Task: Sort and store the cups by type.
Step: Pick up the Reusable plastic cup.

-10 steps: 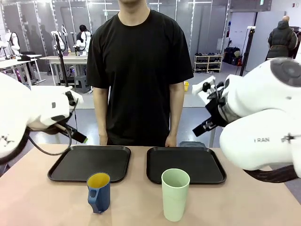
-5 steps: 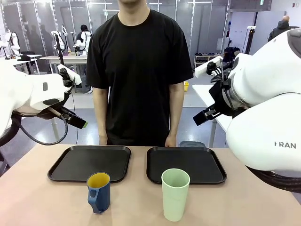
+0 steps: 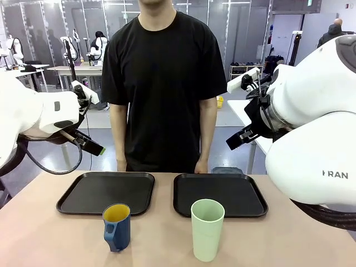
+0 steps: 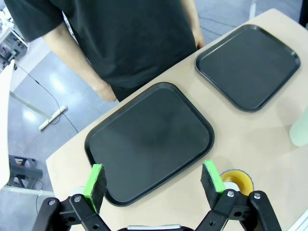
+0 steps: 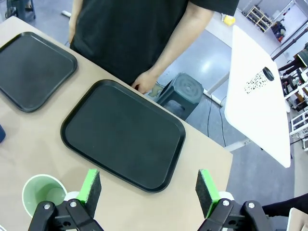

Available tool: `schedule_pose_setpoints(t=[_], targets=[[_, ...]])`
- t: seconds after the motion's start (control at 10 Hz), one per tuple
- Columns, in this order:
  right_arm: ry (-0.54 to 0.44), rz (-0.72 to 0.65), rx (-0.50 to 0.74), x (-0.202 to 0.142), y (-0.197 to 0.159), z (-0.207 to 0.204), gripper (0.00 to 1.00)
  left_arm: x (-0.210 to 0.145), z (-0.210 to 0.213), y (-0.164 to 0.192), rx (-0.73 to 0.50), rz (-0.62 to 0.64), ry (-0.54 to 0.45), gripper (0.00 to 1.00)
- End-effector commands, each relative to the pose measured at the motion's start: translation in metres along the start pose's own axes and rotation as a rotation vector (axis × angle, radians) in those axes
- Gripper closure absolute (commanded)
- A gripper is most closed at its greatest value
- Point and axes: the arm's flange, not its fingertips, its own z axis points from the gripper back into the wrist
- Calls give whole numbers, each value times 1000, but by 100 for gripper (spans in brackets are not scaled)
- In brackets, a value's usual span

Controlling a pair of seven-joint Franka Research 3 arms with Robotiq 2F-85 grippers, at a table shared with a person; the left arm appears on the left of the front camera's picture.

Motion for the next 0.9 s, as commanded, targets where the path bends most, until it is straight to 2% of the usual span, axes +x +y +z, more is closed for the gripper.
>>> schedule_pose_setpoints(t=[0.0,0.3,0.5,0.8], targets=[[23,2,26,-45,-1,-24,0,-54,-8,-3,-8,4,9,0],[104,-55,54,-46,-30,-89,0,-75,-71,39,-35,111,129,0],[164,-137,64,-54,-54,-131,0,-93,-108,68,-47,190,171,0],[231,-212,60,-70,-77,-173,0,-107,-139,86,-47,242,242,0]])
